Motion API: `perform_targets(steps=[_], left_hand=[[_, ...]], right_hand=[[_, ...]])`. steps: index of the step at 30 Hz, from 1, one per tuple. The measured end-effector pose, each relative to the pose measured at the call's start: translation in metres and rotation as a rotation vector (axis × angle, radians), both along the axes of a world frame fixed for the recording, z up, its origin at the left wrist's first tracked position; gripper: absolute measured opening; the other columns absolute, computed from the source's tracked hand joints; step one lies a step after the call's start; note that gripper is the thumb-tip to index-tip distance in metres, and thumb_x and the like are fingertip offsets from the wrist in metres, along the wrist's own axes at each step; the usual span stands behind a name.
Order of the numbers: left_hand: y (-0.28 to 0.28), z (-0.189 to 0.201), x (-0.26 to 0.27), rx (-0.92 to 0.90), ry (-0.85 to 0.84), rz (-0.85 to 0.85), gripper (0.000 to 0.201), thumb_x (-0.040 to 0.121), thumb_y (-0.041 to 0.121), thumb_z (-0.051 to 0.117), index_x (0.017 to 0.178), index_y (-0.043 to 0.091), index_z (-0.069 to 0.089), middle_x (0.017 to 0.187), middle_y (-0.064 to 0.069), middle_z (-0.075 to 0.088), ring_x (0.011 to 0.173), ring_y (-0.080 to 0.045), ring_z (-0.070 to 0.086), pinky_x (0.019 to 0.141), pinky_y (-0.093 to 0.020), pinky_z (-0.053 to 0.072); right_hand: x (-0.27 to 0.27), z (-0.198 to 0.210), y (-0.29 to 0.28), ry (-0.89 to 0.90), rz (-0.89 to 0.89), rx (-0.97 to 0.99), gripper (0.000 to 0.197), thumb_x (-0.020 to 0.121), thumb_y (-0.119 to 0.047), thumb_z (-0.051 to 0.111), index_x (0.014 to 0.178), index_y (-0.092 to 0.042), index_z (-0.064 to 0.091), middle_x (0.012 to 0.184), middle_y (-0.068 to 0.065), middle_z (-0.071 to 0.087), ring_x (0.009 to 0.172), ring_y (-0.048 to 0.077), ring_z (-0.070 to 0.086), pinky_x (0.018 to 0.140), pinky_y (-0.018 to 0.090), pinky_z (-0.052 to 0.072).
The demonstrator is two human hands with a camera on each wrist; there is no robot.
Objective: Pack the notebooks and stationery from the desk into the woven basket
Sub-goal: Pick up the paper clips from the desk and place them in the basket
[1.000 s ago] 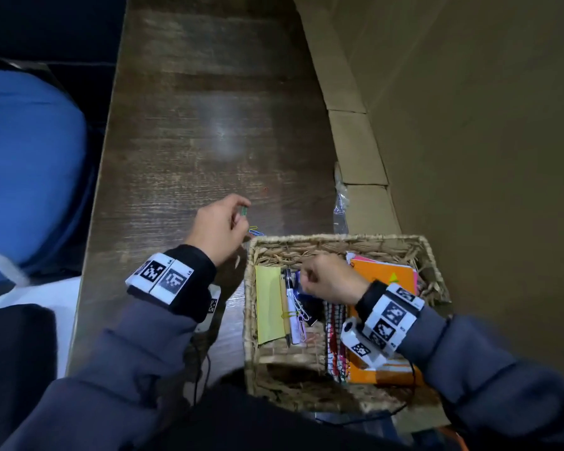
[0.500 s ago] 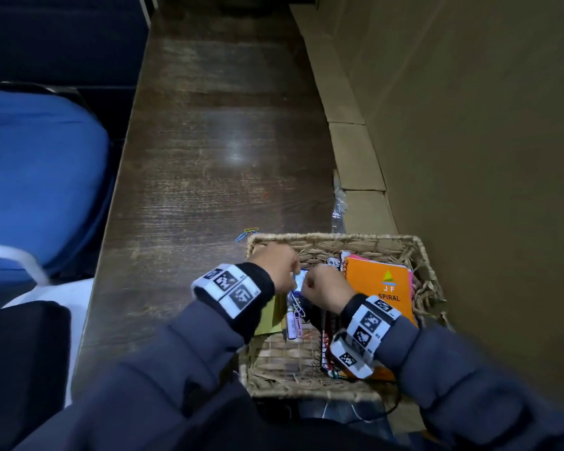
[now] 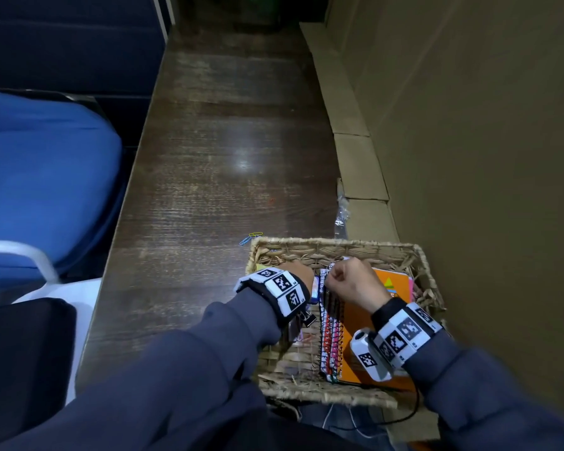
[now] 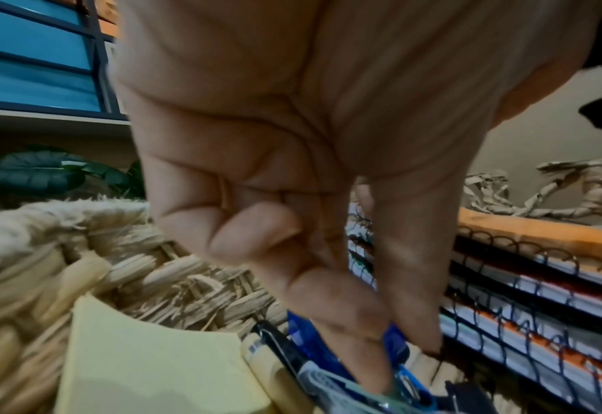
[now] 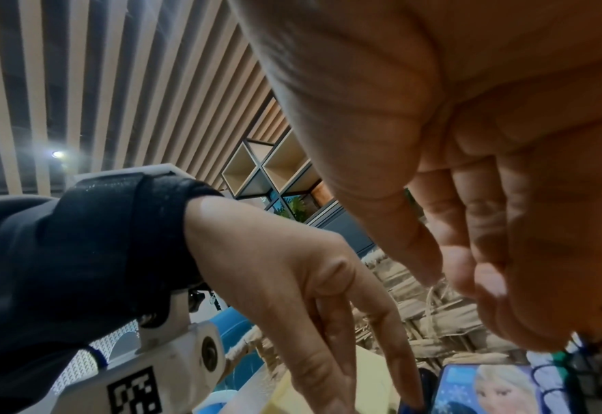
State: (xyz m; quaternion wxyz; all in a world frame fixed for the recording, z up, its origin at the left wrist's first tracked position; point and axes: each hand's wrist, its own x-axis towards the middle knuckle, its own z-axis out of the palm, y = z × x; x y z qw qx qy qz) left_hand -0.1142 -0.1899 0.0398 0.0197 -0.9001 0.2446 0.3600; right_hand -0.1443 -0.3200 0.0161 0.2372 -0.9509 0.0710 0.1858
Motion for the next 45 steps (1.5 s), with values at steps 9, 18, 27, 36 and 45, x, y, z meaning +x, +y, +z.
perform_targets(steps=[9,18,27,36,45], left_hand=[[0.061,0.014,0.036,-0.407,-0.134,0.372,0.017,0.084,0.032,0.063,0.093,0.020,0.070,0.101,-0.003,0.072,0.097,-0.022,0.065,0.084,-0.030,0.050],[0.142,-0.033,0.094,-0.432,-0.245,0.742,0.008,0.085,0.020,0.060,0.086,0.020,0.067,0.093,-0.006,0.074,0.092,-0.024,0.067,0.083,-0.029,0.051],[0.137,-0.088,0.113,-0.413,-0.160,0.686,0.013,0.081,0.018,0.066,0.093,0.014,0.068,0.076,0.004,0.058,0.078,-0.018,0.059,0.079,-0.027,0.050],[0.114,-0.105,0.122,-0.421,-0.139,0.625,0.026,0.079,0.027,0.070,0.099,0.011,0.066,0.105,-0.010,0.066,0.100,-0.028,0.061,0.082,-0.031,0.047],[0.108,-0.103,0.124,-0.216,-0.190,0.556,0.018,0.092,0.014,0.054,0.101,0.003,0.066,0.106,-0.021,0.068,0.102,-0.037,0.064,0.086,-0.039,0.051]], right_hand=[[0.049,0.054,0.018,0.001,0.078,0.077,0.016,0.090,-0.017,0.058,0.078,-0.015,0.068,0.070,-0.005,0.062,0.066,0.010,0.058,0.050,0.011,0.035],[0.203,0.052,0.064,-0.193,0.327,-0.177,0.019,0.085,-0.012,0.054,0.094,-0.014,0.071,0.102,0.012,0.071,0.098,0.031,0.065,0.084,0.032,0.050],[0.267,-0.038,0.079,0.067,0.556,-0.318,0.024,0.077,-0.011,0.070,0.101,-0.012,0.070,0.107,0.013,0.070,0.103,0.031,0.064,0.084,0.033,0.051],[0.273,-0.061,0.081,0.125,0.616,-0.340,0.015,0.081,-0.012,0.068,0.094,-0.005,0.070,0.105,0.014,0.070,0.102,0.030,0.062,0.079,0.031,0.046],[0.263,-0.012,0.088,0.009,0.537,-0.230,0.013,0.082,-0.008,0.059,0.088,-0.007,0.071,0.097,0.015,0.072,0.095,0.033,0.065,0.076,0.031,0.049]])
